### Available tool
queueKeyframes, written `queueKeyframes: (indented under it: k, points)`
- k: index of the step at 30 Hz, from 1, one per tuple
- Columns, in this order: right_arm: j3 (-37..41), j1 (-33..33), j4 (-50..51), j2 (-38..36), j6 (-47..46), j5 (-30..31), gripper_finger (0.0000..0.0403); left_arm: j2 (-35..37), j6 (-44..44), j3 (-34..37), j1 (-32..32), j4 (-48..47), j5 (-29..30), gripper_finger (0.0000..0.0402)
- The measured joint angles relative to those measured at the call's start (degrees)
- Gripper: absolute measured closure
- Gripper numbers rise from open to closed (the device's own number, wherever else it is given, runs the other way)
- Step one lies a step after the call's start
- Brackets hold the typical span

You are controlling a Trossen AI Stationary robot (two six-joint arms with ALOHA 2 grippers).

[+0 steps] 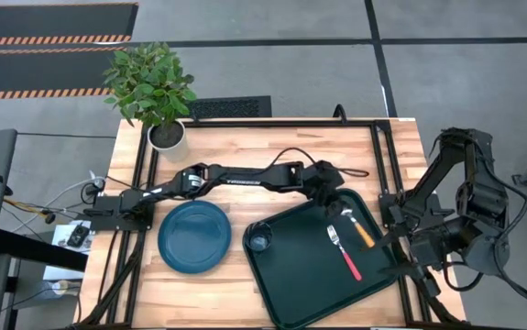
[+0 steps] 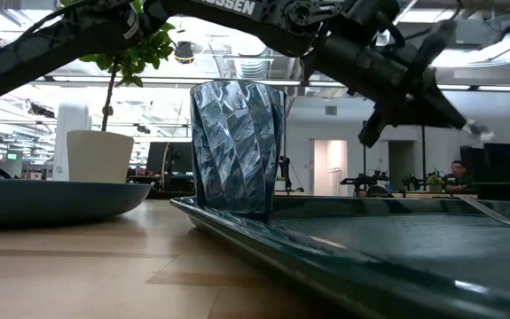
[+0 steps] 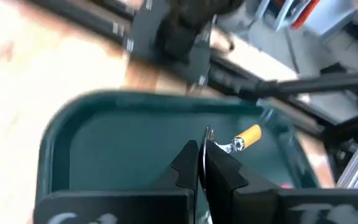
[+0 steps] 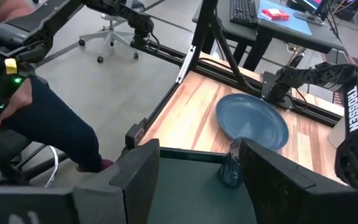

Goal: Pick and place plate/cup/fork/spoon on tray
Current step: Put the yellow spoon to the right of the pink fork on the black tray

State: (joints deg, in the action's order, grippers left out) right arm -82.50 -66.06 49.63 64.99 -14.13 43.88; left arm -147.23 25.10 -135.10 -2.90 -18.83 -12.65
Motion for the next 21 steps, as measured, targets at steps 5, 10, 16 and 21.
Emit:
queueKeyframes:
  k: [5, 10, 16, 21]
  points:
    - [0.0, 0.2, 0.0, 0.0, 0.0, 0.0, 0.0158, -0.1, -2.0, 0.2, 0.5, -1.0, 1.3, 0.0401]
    - [0.0, 0.2, 0.0, 0.0, 0.0, 0.1, 0.0158, -0.1, -2.4, 1.3, 0.8, -3.5, 1.3, 0.0401]
    - [0.0, 0.2, 0.0, 0.0, -0.1, 0.1, 0.0158, -0.1, -3.5, 1.3, 1.2, -3.2, 2.9, 0.0401]
    - [0.0, 0.2, 0.0, 0.0, -0.9, 0.1, 0.0158, -0.1, -4.3, 1.3, 1.3, -3.1, 2.9, 0.0401]
